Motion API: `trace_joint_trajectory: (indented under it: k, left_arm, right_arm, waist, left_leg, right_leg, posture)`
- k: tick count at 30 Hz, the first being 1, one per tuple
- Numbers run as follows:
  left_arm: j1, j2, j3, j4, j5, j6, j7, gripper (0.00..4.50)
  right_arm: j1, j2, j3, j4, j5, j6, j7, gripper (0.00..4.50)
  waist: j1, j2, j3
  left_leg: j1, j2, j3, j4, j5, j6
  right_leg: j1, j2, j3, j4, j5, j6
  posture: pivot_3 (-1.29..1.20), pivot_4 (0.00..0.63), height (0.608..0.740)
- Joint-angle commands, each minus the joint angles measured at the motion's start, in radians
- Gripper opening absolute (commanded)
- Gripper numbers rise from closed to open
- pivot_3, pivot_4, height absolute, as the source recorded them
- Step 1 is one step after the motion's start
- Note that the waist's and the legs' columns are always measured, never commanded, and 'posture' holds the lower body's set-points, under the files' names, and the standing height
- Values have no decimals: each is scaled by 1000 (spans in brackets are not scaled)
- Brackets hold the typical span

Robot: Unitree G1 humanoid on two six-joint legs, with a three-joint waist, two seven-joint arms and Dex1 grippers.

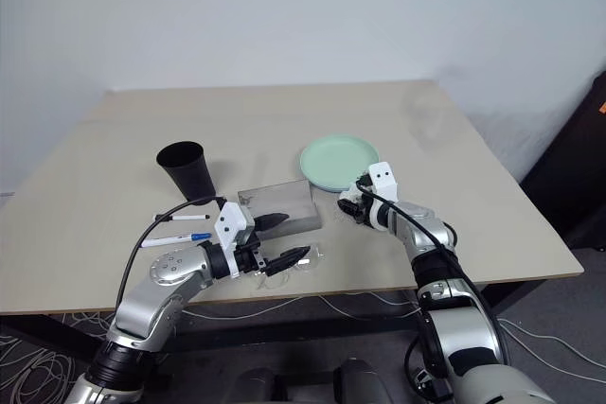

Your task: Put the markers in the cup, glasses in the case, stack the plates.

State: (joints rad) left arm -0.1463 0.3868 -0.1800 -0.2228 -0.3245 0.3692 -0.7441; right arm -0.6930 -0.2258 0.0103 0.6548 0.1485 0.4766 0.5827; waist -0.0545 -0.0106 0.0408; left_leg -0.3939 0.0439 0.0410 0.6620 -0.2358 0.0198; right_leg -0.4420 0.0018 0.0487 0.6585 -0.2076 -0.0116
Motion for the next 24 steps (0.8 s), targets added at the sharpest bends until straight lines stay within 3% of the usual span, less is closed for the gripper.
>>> trace_joint_trajectory:
  k: [1,6,10,18,24]
  left_arm:
    - [-11,5,5,-36,7,-15,2,4500]
    - [-11,6,3,-37,7,-15,4,4500]
    - [-9,7,1,-40,7,-13,3,4500]
    - [-7,12,2,-45,5,-11,4,4500]
    - [-20,14,2,-33,4,-12,-3,4500]
  right_arm:
    - [-7,2,-11,-48,14,-13,6,1616]
    - [-3,2,-12,-51,14,-11,9,25]
    - [6,0,-8,-68,11,-1,1,25]
    - [68,-35,18,-283,71,39,153,25]
    - [-103,-30,-32,-162,47,-46,74,25]
  waist:
    - [0,0,0]
    - [0,0,0]
    - [0,0,0]
    - [0,0,0]
    - [0,0,0]
  left_leg:
    - [0,0,0,0,0,0]
    - [0,0,0,0,0,0]
    - [0,0,0,0,0,0]
    - [0,0,0,0,0,0]
    - [0,0,0,0,0,0]
  right_leg:
    - [0,0,0,0,0,0]
    - [0,0,0,0,0,0]
    - [0,0,0,0,0,0]
    - [0,0,0,0,0,0]
    - [-1,0,0,1,0,0]
  posture:
    - [0,0,740]
    - [0,0,740]
    - [0,0,740]
    - [0,0,740]
    - [0,0,740]
